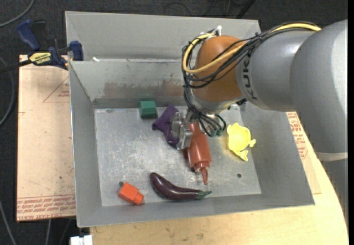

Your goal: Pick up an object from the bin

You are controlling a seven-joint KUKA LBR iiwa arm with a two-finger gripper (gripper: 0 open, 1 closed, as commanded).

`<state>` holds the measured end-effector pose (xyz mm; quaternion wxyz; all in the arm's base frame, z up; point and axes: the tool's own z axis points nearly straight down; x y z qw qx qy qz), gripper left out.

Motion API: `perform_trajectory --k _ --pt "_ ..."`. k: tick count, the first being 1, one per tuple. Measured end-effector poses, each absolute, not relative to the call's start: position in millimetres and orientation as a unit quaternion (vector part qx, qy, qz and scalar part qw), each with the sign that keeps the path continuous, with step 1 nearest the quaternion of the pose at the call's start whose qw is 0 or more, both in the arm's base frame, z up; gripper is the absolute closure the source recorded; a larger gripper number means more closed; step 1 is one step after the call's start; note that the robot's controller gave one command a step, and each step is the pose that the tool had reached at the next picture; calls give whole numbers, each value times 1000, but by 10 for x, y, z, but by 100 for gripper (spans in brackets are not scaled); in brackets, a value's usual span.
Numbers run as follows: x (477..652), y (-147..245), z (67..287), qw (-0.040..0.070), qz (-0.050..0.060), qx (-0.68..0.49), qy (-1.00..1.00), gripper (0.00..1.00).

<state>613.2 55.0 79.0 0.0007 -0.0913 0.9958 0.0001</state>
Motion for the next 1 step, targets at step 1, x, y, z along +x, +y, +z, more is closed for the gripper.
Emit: perform_trajectory --k 1 --pt "6132 550 790 1 0 -91 996 100"
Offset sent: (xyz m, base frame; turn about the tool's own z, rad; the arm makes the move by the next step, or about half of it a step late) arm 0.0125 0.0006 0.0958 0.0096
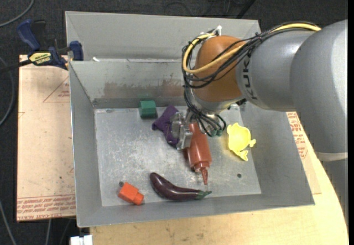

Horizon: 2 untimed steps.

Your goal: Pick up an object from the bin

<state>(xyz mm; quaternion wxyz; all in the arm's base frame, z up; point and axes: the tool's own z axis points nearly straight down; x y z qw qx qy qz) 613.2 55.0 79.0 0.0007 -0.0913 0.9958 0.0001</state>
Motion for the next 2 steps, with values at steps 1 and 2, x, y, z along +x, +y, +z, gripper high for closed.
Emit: perform_trajectory --k 1,2 --pt "6265 565 1750 3 1 -87 996 100" --pt "6265 565 1750 3 1 -87 996 100"
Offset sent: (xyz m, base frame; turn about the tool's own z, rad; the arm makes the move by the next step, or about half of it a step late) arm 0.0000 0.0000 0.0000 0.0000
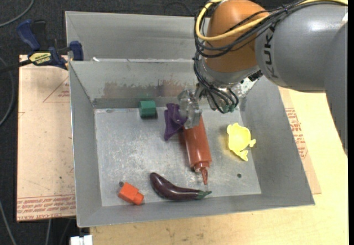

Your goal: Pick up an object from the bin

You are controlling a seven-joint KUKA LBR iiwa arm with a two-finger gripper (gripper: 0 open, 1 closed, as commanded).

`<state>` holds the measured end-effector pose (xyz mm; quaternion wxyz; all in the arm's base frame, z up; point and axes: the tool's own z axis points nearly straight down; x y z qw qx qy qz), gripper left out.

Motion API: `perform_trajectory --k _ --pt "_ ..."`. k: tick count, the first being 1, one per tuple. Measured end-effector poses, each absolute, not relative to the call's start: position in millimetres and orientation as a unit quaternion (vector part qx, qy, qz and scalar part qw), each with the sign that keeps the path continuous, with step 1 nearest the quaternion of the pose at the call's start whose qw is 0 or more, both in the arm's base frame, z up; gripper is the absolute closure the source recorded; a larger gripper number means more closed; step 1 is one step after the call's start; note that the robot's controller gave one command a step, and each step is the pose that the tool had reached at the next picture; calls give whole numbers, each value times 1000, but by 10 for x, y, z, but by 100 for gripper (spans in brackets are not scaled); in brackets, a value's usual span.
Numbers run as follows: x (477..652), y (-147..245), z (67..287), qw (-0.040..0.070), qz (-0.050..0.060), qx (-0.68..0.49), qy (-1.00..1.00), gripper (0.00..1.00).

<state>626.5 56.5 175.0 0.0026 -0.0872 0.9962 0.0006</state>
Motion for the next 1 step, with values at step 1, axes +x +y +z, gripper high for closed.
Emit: perform_trajectory --k 1 --pt "6245 563 2054 -2 1 -89 996 100"
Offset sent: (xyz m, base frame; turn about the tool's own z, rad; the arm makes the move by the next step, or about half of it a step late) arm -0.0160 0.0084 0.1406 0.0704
